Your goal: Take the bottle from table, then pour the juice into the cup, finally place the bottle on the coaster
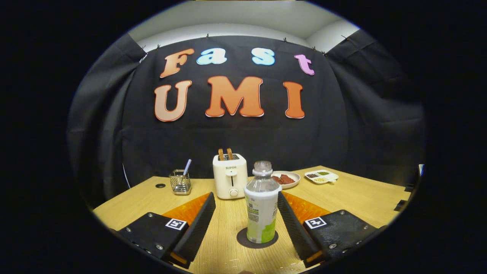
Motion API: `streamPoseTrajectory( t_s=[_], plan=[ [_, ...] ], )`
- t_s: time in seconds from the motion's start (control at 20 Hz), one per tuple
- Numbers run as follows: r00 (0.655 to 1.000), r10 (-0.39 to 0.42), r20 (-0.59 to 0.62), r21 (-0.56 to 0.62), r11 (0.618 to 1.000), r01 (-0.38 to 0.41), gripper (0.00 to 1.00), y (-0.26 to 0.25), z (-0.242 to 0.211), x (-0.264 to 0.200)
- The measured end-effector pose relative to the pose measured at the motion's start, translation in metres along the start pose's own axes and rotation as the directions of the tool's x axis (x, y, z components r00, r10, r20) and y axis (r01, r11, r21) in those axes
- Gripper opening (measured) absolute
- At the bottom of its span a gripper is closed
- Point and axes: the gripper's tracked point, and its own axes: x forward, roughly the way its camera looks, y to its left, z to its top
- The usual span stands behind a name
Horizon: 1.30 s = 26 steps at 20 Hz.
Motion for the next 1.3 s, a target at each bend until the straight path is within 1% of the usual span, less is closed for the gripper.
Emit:
streamPoseTrajectory(
  t_s=[0.1, 0.2, 0.25, 0.4, 0.45, 0.55, 0.6, 0.7, 0.9, 1.1, 1.3],
  plan=[
    [0.999, 0.013, 0.037, 0.003, 1.0, -0.013, 0.97, 0.005, 0.026, -0.022],
    [0.994, 0.082, 0.068, 0.025, 0.996, -0.084, 0.97, 0.025, 0.05, -0.046],
    [0.992, 0.096, 0.08, 0.019, 0.995, -0.098, 0.97, 0.03, 0.061, -0.056],
    [0.989, 0.099, 0.108, -0.026, 0.995, -0.097, 0.97, 0.039, 0.093, -0.084],
    [0.987, 0.105, 0.121, -0.016, 0.994, -0.104, 0.97, 0.044, 0.105, -0.093],
    [0.977, 0.157, 0.144, 0.018, 0.987, -0.161, 0.97, 0.065, 0.125, -0.113],
    [0.972, 0.18, 0.152, 0.016, 0.983, -0.184, 0.96, 0.072, 0.132, -0.121],
    [0.967, 0.2, 0.16, -0.021, 0.98, -0.2, 0.96, 0.08, 0.144, -0.133],
    [0.964, 0.229, 0.135, -0.086, 0.972, -0.219, 0.97, 0.1, 0.154, -0.146],
    [0.952, 0.263, 0.156, -0.056, 0.965, -0.258, 0.97, 0.107, 0.167, -0.156],
    [0.945, 0.252, 0.207, -0.031, 0.967, -0.251, 0.97, 0.097, 0.18, -0.162]
  ],
)
